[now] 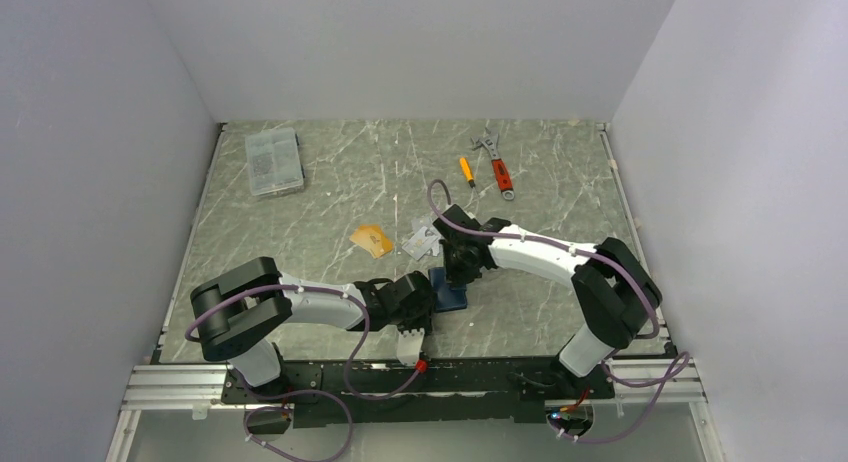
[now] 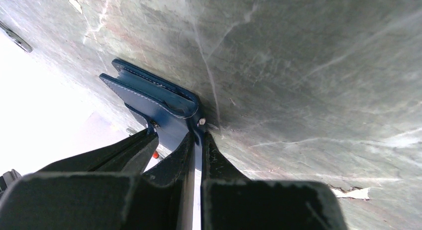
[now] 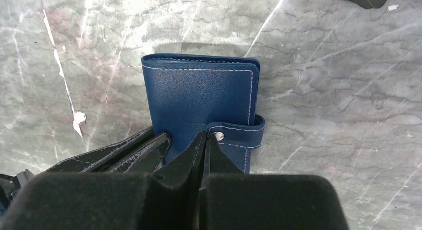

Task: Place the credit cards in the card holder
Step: Close the card holder at the center of the board.

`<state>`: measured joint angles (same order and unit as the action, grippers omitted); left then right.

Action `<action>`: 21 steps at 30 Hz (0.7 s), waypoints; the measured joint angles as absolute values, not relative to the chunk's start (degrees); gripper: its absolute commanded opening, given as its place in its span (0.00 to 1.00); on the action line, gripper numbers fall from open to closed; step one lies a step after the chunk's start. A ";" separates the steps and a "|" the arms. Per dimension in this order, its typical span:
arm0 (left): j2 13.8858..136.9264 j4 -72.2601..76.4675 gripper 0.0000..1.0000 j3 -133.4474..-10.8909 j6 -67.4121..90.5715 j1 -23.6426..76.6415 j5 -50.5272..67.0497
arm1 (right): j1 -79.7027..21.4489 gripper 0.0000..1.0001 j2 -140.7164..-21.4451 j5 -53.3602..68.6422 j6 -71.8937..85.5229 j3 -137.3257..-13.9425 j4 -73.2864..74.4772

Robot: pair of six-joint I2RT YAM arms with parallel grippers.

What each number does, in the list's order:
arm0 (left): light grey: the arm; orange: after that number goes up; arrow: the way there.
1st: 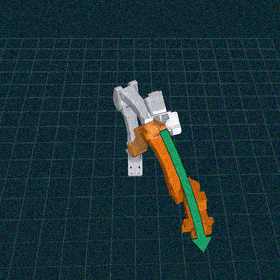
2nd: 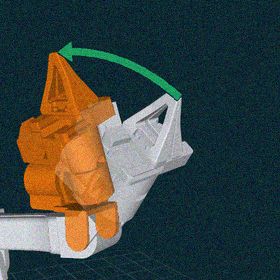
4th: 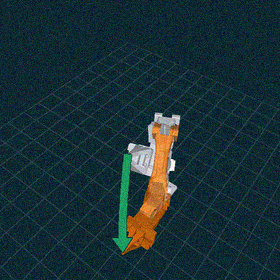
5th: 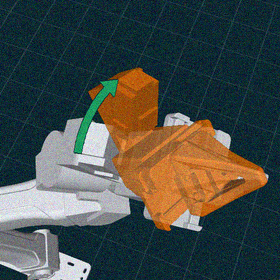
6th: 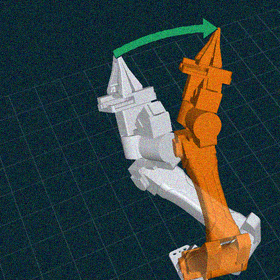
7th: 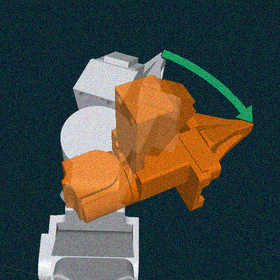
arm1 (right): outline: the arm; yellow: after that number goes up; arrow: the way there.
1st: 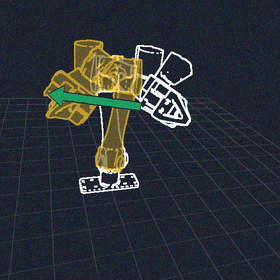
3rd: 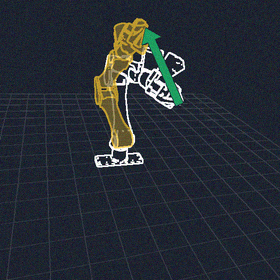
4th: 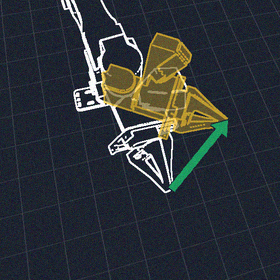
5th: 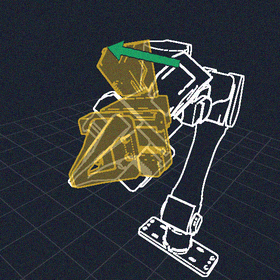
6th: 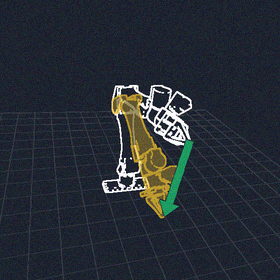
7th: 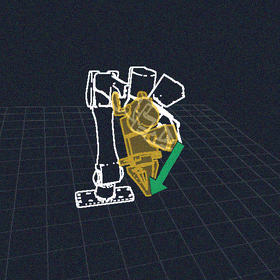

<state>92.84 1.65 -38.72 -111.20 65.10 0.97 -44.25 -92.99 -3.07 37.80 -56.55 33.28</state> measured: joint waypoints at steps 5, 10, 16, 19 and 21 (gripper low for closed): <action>92.84 1.37 0.01 -38.92 -110.34 65.14 0.95 | -42.94 0.00 -91.90 -0.67 38.11 -54.65 31.03; 92.84 1.30 0.01 -38.94 -110.21 65.14 0.95 | -42.41 0.00 -91.85 0.56 38.37 -53.71 29.76; 92.84 0.86 0.03 -39.29 -109.34 65.12 0.95 | -39.53 0.00 -89.25 4.69 40.14 -49.36 25.71; 92.84 0.47 0.06 -39.62 -108.57 65.06 0.95 | -38.37 0.00 -88.60 6.52 40.80 -47.90 24.03; 92.84 0.05 0.10 -39.92 -107.96 64.93 0.97 | -37.63 0.00 -88.60 7.79 41.12 -47.48 23.42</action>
